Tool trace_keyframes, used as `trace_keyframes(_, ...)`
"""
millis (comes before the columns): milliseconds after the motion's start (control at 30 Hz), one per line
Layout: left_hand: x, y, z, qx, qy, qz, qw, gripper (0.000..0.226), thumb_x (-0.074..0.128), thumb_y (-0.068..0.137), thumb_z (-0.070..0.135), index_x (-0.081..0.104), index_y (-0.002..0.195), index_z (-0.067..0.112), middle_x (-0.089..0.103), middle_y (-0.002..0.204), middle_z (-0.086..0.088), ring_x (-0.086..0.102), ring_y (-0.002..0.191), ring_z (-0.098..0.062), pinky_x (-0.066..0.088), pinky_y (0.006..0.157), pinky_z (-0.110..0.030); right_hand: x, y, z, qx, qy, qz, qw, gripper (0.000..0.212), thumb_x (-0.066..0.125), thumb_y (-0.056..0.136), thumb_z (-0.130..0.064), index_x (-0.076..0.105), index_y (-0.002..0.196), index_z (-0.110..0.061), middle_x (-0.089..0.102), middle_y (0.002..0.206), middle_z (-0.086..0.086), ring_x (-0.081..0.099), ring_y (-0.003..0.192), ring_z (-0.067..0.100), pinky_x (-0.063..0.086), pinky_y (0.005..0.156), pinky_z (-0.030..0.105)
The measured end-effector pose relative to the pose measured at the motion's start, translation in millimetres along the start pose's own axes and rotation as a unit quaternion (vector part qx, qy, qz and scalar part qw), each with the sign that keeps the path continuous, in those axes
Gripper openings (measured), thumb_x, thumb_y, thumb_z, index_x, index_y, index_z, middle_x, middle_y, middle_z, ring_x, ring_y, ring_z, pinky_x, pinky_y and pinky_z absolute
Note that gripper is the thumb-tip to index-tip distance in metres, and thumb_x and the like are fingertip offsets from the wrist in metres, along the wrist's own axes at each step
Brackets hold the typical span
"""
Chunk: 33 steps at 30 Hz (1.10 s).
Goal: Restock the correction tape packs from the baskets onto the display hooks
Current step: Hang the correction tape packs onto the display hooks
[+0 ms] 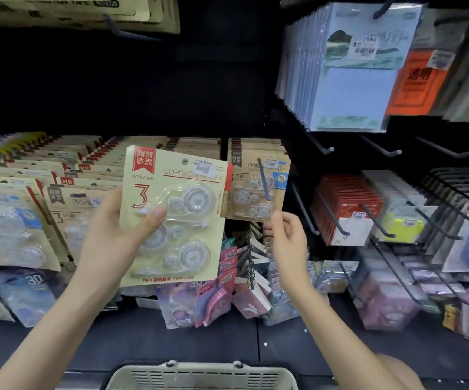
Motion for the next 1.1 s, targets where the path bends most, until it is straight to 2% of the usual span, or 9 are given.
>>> trace_keyframes(100,16,-9,-2,-0.002,-0.003,-0.051,0.999,0.034,0.075,0.071,0.041,0.065,0.102,0.05,0.072,0.111,0.013,0.068,0.104,-0.008,0.053,0.091,-0.04,7,-27,-35,-0.037,0.074,-0.124,0.989,0.023,0.055,0.094,-0.039,0.065,0.095,-0.018,0.072,0.083,-0.002,0.067,0.079,0.008,0.053,0.074,0.023)
trace_keyframes(233,42,-23,-9,-0.004,0.012,-0.107,0.994,0.035,0.073,0.065,0.056,0.062,0.098,0.059,0.07,0.114,0.015,0.067,0.105,-0.006,0.053,0.091,-0.04,16,-39,-57,-0.019,0.141,-0.226,0.964,0.038,0.065,0.083,-0.028,0.06,0.119,-0.017,0.073,0.11,-0.008,0.069,0.104,0.01,0.056,0.084,0.028)
trace_keyframes(333,48,-25,-20,0.005,0.066,-0.118,0.991,0.033,0.07,0.08,0.057,0.059,0.109,0.048,0.068,0.112,0.023,0.065,0.104,0.0,0.053,0.093,-0.038,3,-38,-51,-0.017,0.173,-0.186,0.967,0.037,0.07,0.087,-0.021,0.06,0.121,-0.013,0.071,0.118,0.004,0.067,0.111,0.022,0.053,0.096,0.041)
trace_keyframes(433,33,-21,-15,0.108,0.208,-0.048,0.971,0.044,0.055,0.083,0.059,0.059,0.118,0.034,0.065,0.111,0.022,0.061,0.102,-0.003,0.048,0.09,-0.03,-19,-37,-35,-0.028,0.17,-0.123,0.977,0.034,0.068,0.083,-0.021,0.061,0.115,-0.013,0.072,0.112,0.006,0.068,0.107,0.025,0.053,0.091,0.04)
trace_keyframes(567,22,-10,-7,0.228,0.385,0.024,0.894,0.055,0.049,0.09,0.051,0.06,0.127,0.012,0.056,0.133,-0.008,0.048,0.121,-0.027,0.034,0.099,-0.036,-39,-31,-28,-0.04,0.135,-0.076,0.987,0.027,0.07,0.087,-0.019,0.06,0.112,-0.014,0.071,0.111,0.005,0.067,0.106,0.024,0.053,0.092,0.04)
trace_keyframes(700,29,9,-24,0.232,0.47,0.011,0.852,0.064,0.044,0.09,0.056,0.05,0.141,0.018,0.041,0.15,-0.022,0.034,0.14,-0.042,0.025,0.113,-0.055,-39,-22,-31,-0.045,0.122,-0.063,0.989,0.022,0.066,0.092,-0.009,0.059,0.113,-0.012,0.071,0.112,0.005,0.068,0.106,0.021,0.054,0.094,0.04)
trace_keyframes(867,39,23,-44,0.228,0.525,-0.011,0.82,0.069,0.041,0.088,0.06,0.046,0.144,0.02,0.041,0.148,-0.026,0.035,0.137,-0.047,0.024,0.114,-0.062,-35,-15,-34,-0.055,0.124,-0.051,0.989,0.024,0.067,0.091,-0.012,0.059,0.114,-0.015,0.071,0.113,0.004,0.067,0.107,0.018,0.053,0.092,0.035)
trace_keyframes(967,39,24,-48,0.234,0.526,-0.003,0.817,0.069,0.042,0.087,0.059,0.043,0.146,0.022,0.04,0.149,-0.025,0.034,0.138,-0.046,0.023,0.113,-0.058,-31,-9,-28,-0.042,0.127,-0.041,0.99,0.028,0.067,0.091,-0.015,0.057,0.116,-0.024,0.071,0.113,0.0,0.068,0.104,0.012,0.054,0.086,0.026)
trace_keyframes(1100,39,23,-48,0.243,0.512,0.0,0.824,0.068,0.044,0.087,0.058,0.044,0.145,0.022,0.041,0.148,-0.024,0.033,0.139,-0.046,0.03,0.109,-0.059,-23,7,-18,-0.029,0.128,-0.012,0.991,0.04,0.06,0.097,-0.019,0.053,0.135,-0.018,0.066,0.122,-0.008,0.062,0.11,0.0,0.051,0.087,0.016)
Point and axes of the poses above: each hand's wrist, its own y-axis towards the middle knuckle, its own x-axis out of the palm, z = x × y, the point moved 6 cm from there along y, towards the middle knuckle
